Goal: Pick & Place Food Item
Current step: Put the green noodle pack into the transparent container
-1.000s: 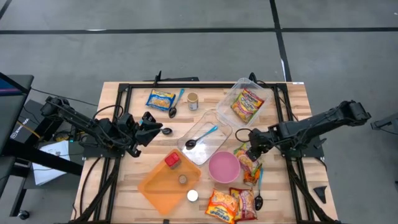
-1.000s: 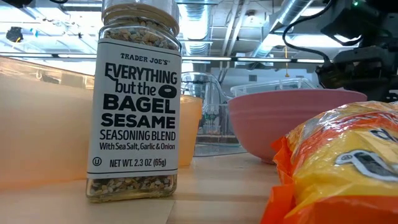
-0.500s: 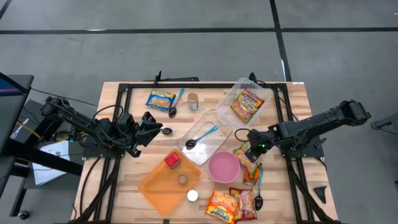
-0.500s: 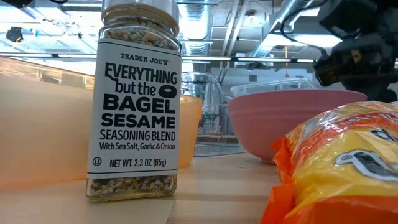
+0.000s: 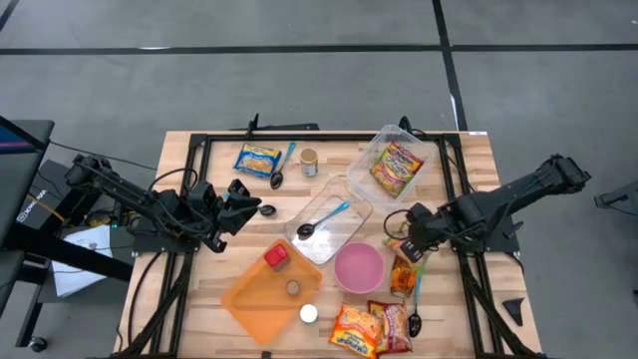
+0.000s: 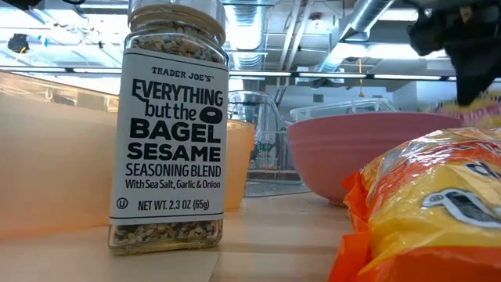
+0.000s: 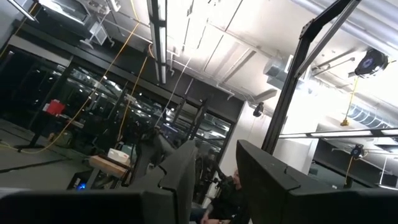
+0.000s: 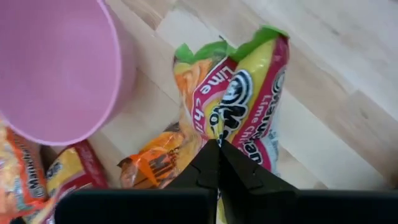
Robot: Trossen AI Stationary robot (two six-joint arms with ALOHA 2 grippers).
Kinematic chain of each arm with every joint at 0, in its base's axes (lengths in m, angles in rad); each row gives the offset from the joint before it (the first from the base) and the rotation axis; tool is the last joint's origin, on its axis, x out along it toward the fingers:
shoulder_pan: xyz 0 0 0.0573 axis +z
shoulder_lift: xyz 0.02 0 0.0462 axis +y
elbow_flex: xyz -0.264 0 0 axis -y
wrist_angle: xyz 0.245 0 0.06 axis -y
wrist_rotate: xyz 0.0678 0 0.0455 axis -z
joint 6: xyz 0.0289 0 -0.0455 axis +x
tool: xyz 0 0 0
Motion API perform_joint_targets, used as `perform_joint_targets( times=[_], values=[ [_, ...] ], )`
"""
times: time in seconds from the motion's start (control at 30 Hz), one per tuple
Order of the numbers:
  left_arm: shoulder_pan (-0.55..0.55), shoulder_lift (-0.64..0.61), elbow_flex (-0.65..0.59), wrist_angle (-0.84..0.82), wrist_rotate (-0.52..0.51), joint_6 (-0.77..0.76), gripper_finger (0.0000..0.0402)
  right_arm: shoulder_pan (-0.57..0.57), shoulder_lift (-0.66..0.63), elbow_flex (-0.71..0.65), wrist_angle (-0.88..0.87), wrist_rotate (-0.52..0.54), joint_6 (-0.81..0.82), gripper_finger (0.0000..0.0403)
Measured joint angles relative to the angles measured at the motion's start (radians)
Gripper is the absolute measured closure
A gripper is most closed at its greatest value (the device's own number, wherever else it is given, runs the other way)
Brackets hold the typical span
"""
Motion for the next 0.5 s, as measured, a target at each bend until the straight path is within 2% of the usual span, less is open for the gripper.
perform_joint_targets(
  times=[0.3, 0.5],
  values=[
    [0.0, 0.0, 0.0, 0.0, 0.0, 0.0, 0.0289, 0.076, 0.0, 0.243, -0.205, 0.126, 0.072, 0.0403],
    [0.0, 0.0, 0.0, 0.0, 0.0, 0.0, 0.0289, 0.041, 0.0, 0.39, -0.272, 0.267, 0.023, 0.0403]
  ],
)
